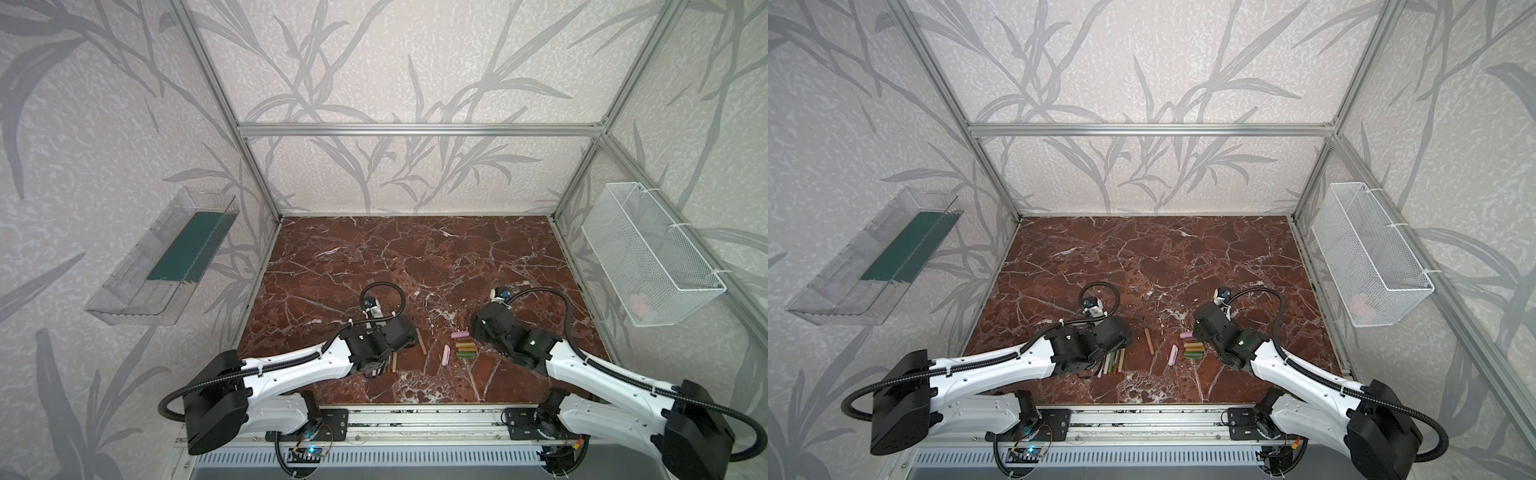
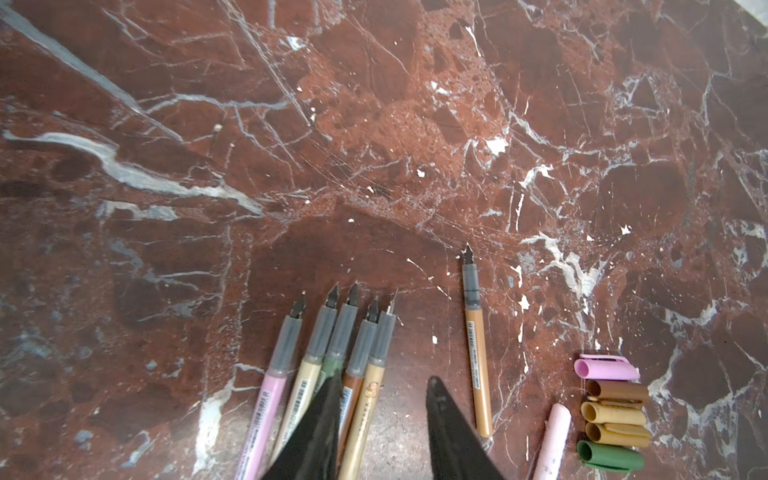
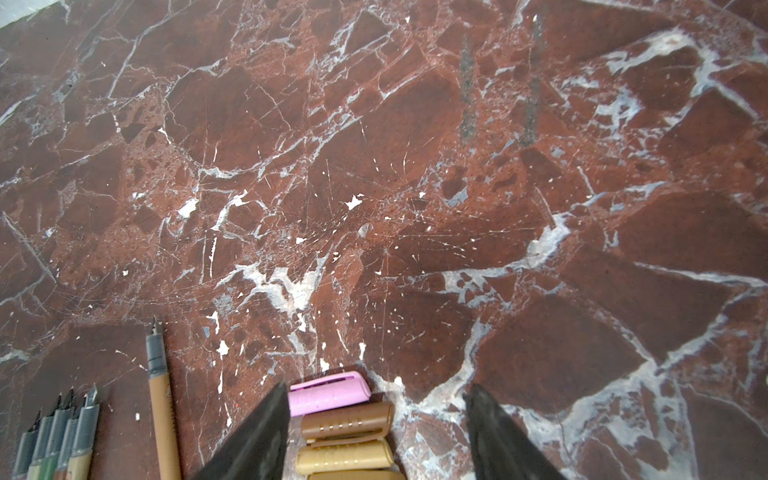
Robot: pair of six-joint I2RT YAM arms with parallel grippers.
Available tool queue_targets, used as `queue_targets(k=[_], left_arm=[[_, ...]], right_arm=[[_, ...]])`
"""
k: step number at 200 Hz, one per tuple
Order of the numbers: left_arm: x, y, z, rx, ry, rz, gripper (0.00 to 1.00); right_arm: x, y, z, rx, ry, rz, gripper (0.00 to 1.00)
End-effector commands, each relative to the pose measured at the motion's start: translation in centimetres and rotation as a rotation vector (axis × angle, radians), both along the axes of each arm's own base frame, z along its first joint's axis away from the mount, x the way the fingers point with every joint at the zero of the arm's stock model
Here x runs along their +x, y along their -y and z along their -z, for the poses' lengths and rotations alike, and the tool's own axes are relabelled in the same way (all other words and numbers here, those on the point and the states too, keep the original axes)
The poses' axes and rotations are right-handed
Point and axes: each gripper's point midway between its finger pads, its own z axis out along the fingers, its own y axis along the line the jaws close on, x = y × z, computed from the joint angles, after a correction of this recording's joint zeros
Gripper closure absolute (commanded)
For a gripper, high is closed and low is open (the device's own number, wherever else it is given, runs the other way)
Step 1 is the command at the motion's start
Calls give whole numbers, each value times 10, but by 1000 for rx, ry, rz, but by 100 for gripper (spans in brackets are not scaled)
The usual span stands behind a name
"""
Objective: Insert the pens into the pen caps
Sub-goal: 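Move the left gripper over the lone brown pen while the right gripper approaches the caps, then lower the left gripper and close it around the brown pen's barrel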
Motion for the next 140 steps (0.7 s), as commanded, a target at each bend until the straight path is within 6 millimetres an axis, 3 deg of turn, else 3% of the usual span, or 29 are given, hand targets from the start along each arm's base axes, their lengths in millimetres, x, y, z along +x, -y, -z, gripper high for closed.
queue_targets(k=[1, 27, 64, 140], left_arm=[[2, 27, 6, -19, -43, 42, 64], [4, 51, 24, 28, -101, 65, 68], [-1, 77, 32, 110, -124, 93, 68], [-8, 65, 50, 172, -169, -7, 65]], right_arm=[[1, 4, 4, -23, 9, 11, 34], [1, 6, 7, -32, 6, 16, 34], [1, 9, 7, -50, 11, 24, 34], [1, 10, 11, -60, 6, 24, 34]])
